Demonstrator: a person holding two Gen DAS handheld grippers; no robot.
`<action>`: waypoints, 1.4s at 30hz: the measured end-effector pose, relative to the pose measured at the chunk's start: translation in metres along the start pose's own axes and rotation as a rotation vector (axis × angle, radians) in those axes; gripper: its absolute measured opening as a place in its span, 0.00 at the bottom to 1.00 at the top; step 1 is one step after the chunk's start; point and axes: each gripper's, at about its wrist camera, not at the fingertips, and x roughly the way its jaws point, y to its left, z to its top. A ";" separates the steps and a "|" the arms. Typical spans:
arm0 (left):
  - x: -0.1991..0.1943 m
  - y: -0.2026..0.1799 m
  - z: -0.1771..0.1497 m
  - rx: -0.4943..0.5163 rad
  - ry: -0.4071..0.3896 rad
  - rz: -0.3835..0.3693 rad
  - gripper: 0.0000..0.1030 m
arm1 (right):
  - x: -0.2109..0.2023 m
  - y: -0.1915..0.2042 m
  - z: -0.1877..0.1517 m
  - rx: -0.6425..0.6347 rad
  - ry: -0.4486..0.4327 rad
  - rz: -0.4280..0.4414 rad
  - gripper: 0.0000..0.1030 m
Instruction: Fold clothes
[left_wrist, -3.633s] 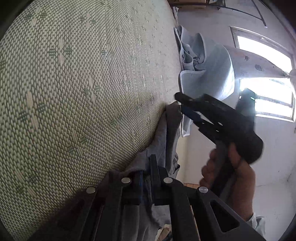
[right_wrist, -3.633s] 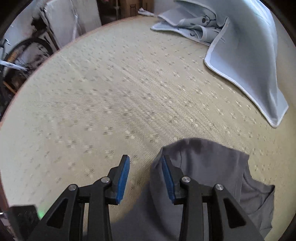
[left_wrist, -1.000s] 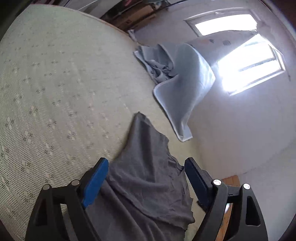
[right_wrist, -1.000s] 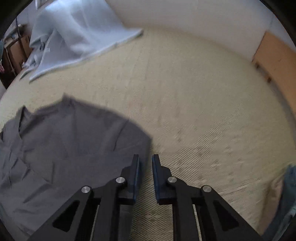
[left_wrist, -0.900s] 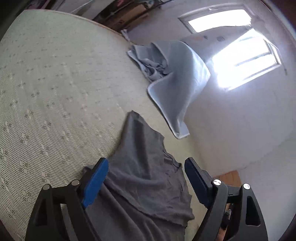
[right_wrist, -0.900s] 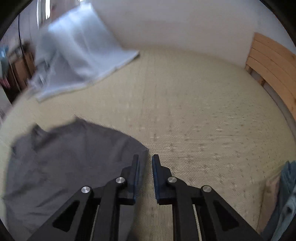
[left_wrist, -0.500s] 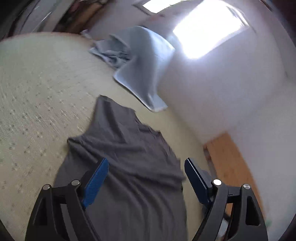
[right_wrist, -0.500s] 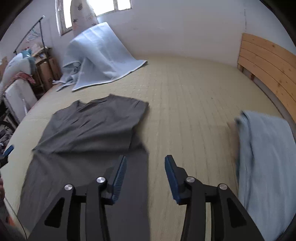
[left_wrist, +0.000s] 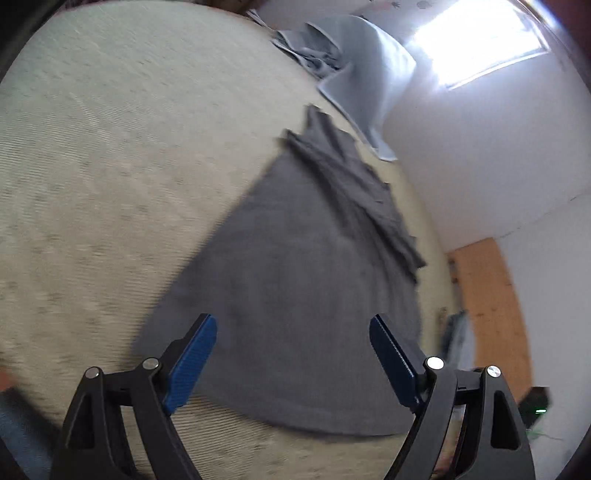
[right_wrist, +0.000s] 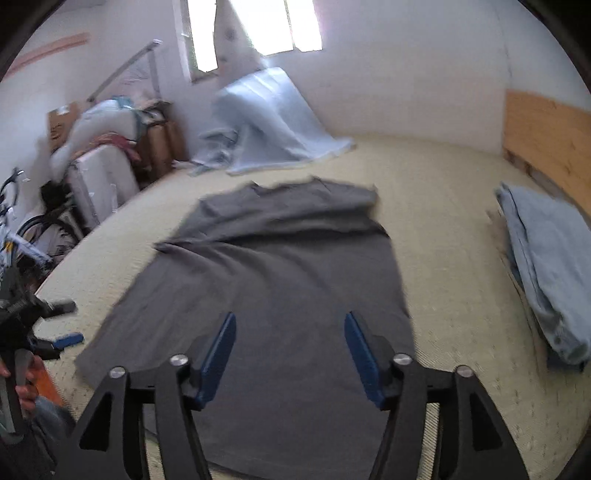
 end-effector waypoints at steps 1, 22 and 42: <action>-0.003 0.005 0.000 0.001 -0.003 0.016 0.85 | -0.003 0.007 -0.001 -0.007 -0.013 0.007 0.89; 0.001 0.055 -0.008 -0.145 0.062 -0.006 1.00 | 0.010 0.057 -0.018 -0.090 0.035 0.088 0.91; 0.025 0.038 -0.025 -0.195 0.131 -0.156 1.00 | 0.030 0.071 -0.024 -0.130 0.072 0.098 0.91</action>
